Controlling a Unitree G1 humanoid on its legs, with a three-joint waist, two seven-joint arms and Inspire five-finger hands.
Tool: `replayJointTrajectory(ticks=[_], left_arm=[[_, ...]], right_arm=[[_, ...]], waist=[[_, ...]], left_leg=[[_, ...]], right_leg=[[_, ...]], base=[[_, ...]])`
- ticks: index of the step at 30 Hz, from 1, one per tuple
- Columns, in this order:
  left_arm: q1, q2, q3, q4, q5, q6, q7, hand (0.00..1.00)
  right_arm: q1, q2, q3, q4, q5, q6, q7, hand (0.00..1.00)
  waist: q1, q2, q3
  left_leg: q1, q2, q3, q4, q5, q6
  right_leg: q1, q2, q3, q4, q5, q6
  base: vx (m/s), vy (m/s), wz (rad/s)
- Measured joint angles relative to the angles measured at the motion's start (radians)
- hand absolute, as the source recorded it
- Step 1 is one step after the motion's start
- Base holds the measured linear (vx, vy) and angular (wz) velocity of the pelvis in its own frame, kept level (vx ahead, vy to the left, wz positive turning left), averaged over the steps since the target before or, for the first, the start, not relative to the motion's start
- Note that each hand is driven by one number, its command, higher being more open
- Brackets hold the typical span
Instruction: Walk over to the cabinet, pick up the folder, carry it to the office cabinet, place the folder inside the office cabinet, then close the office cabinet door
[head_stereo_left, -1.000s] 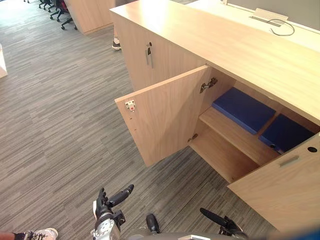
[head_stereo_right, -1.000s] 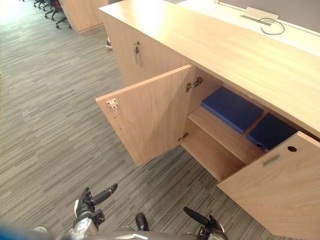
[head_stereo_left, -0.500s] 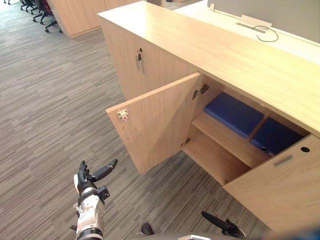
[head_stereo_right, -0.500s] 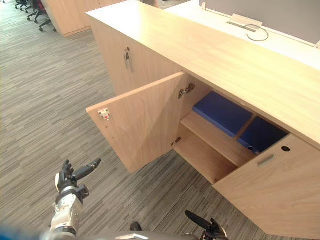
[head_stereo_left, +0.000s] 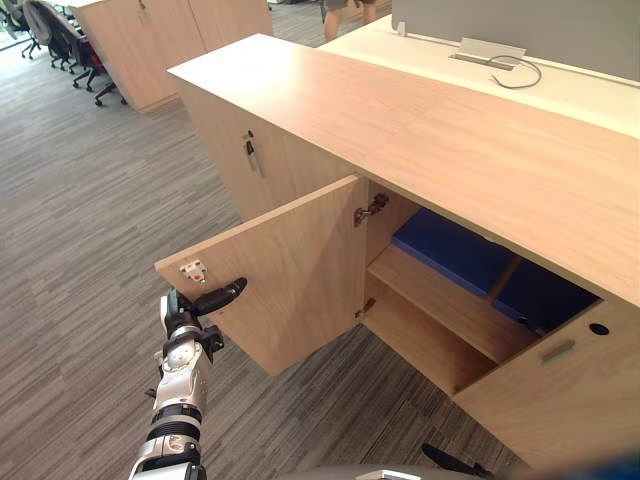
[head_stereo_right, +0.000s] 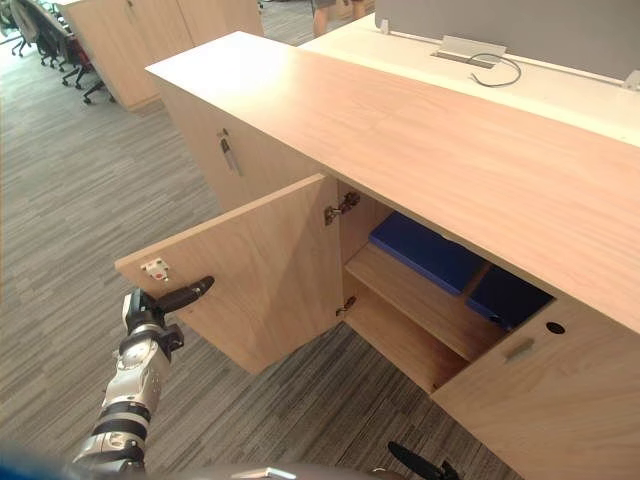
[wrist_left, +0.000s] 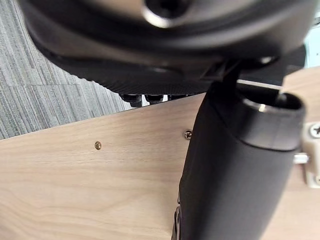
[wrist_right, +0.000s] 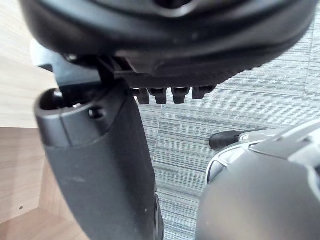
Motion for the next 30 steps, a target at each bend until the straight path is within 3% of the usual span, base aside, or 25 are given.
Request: replayJointTrajectory(ticks=[5,6,9,12,14,15,17,20,23,24,26,28,30], left_arm=[[-0.003,0.068,-0.102,0.0,0.0,-0.001,-0.038,1.0],[-0.003,0.086,-0.128,0.001,0.0,-0.001,-0.049,1.0],[-0.003,0.127,-0.191,0.009,0.001,0.0,-0.078,1.0],[-0.019,0.28,-0.448,0.004,0.004,0.0,-0.107,1.0],[-0.069,0.467,-0.715,-0.06,0.014,0.005,-0.212,1.0],[-0.082,0.516,-0.782,-0.091,0.024,0.005,-0.236,1.0],[-0.114,0.691,-0.986,-0.256,0.028,0.005,-0.403,1.0],[-0.115,0.802,-1.111,-0.527,0.039,0.004,-0.588,1.0],[-0.052,0.812,-1.113,-0.781,-0.022,-0.015,-0.729,1.0],[-0.037,0.812,-1.104,-0.829,-0.042,-0.019,-0.732,1.0],[0.032,0.826,-0.988,-1.001,-0.077,-0.077,-0.785,1.0],[0.08,0.862,-0.846,-1.147,-0.077,-0.167,-0.778,1.0],[0.082,0.885,-0.769,-1.207,-0.076,-0.216,-0.748,1.0]], right_arm=[[0.008,0.028,-0.018,-0.002,0.033,-0.004,0.002,1.0],[0.01,0.034,-0.037,-0.003,0.033,-0.004,0.003,1.0],[0.017,0.035,-0.041,-0.003,0.034,-0.003,0.008,1.0],[0.039,0.037,-0.048,-0.001,0.033,-0.003,0.016,1.0],[0.054,0.027,-0.07,0.01,0.031,-0.003,0.028,1.0],[0.054,0.025,-0.077,0.018,0.03,-0.001,0.03,1.0],[0.054,0.007,-0.078,0.045,0.022,-0.001,0.052,1.0],[0.054,-0.009,-0.079,0.046,0.022,-0.003,0.072,1.0],[0.045,-0.005,-0.079,0.047,0.023,-0.009,0.101,1.0],[0.044,-0.002,-0.079,0.047,0.023,-0.01,0.107,1.0],[0.045,0.004,-0.077,0.048,0.023,-0.018,0.118,1.0],[0.046,0.003,-0.077,0.05,0.023,-0.025,0.131,1.0],[0.045,-0.002,-0.076,0.067,0.023,-0.034,0.138,1.0]], waist=[[0.001,-0.038,-0.013],[0.003,-0.044,-0.015],[0.007,-0.044,-0.015],[0.031,-0.041,-0.015],[0.038,-0.022,-0.015],[0.044,-0.021,-0.016],[0.053,-0.012,-0.02],[0.045,-0.001,-0.028],[0.029,-0.008,-0.031],[0.023,-0.011,-0.031],[0.014,-0.02,-0.033],[0.008,-0.018,-0.033],[0.001,-0.01,-0.037]], left_leg=[[0.006,-0.023,0.012,0.001,-0.006,-0.005],[0.006,-0.032,0.018,0.001,-0.007,-0.005],[0.006,-0.042,0.02,0.001,-0.007,-0.005],[-0.004,-0.049,0.013,0.001,-0.008,-0.002],[-0.027,-0.057,0.001,0.003,-0.033,0.043],[-0.031,-0.064,0.0,0.003,-0.034,0.043],[-0.048,-0.082,0.0,0.023,-0.049,0.066],[-0.074,-0.106,-0.002,0.051,-0.071,0.093],[-0.092,-0.125,-0.004,0.05,-0.07,0.104],[-0.094,-0.127,-0.005,0.049,-0.07,0.105],[-0.091,-0.129,-0.008,0.048,-0.069,0.106],[-0.088,-0.129,-0.018,0.048,-0.068,0.108],[-0.073,-0.129,-0.031,0.041,-0.067,0.108]], right_leg=[[-0.016,-0.036,0.008,0.032,0.002,0.004],[-0.019,-0.046,0.013,0.032,0.011,0.017],[-0.021,-0.056,0.018,0.031,0.025,0.026],[-0.024,-0.064,0.006,0.031,0.03,0.033],[-0.025,-0.074,-0.003,0.029,0.023,0.052],[-0.027,-0.081,-0.003,0.028,0.022,0.062],[-0.032,-0.104,0.0,0.025,0.027,0.083],[-0.039,-0.132,0.0,0.01,0.043,0.11],[-0.053,-0.147,-0.002,0.004,0.052,0.124],[-0.053,-0.148,-0.003,0.001,0.054,0.125],[-0.051,-0.148,-0.003,-0.002,0.055,0.125],[-0.042,-0.148,-0.008,-0.002,0.055,0.125],[-0.024,-0.146,-0.023,-0.002,0.054,0.123]], base=[[-0.02,0.095,-0.02],[-0.02,0.084,-0.08],[-0.03,0.062,-0.03],[-0.05,0.024,0.17],[-0.05,0.035,0.44],[-0.06,0.08,0.25],[-0.07,0.098,0.02],[-0.03,0.09,-0.03],[0.02,0.07,0.0],[0.03,0.036,0.02],[0.05,0.013,-0.01],[0.06,-0.007,0.1],[0.04,-0.01,0.17]])
